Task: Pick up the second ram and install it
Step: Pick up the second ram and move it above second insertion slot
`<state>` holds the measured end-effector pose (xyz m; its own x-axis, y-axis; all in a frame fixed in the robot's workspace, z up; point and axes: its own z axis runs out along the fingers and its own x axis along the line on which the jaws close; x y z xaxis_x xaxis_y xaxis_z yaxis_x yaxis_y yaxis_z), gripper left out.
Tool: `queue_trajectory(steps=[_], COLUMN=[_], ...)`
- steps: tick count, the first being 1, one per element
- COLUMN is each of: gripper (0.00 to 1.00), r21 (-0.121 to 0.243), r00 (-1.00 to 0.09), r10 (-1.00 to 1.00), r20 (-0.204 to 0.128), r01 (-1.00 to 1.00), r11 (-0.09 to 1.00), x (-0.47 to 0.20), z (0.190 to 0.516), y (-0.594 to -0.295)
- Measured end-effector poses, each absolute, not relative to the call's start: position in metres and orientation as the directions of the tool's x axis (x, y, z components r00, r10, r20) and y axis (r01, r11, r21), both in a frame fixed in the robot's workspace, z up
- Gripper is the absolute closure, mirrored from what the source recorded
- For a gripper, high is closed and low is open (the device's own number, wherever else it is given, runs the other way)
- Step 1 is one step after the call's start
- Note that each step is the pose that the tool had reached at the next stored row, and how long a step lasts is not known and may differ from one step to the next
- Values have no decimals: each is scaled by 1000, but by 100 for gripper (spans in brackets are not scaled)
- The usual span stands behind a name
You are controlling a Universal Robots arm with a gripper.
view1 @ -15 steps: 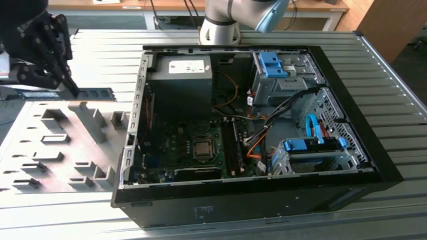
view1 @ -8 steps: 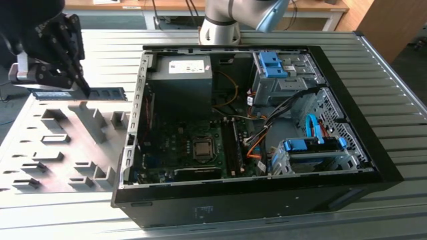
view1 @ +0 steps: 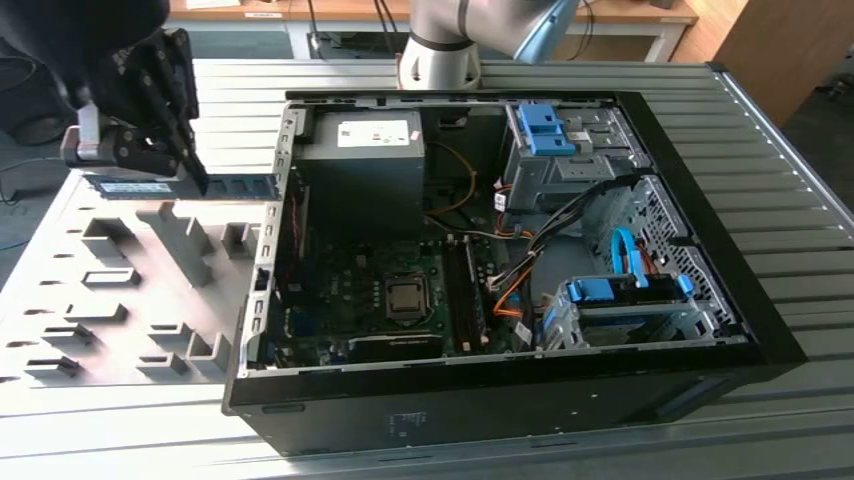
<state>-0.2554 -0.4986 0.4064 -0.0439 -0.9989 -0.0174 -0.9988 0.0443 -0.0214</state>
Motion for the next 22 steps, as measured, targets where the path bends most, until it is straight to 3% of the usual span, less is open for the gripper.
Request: queue_trajectory(steps=[22], gripper=[86], r21=[-21], r00=[-44], r10=[-999], r20=[-17], r01=[-999], r11=[44], x=[-205], z=[406], y=[-499])
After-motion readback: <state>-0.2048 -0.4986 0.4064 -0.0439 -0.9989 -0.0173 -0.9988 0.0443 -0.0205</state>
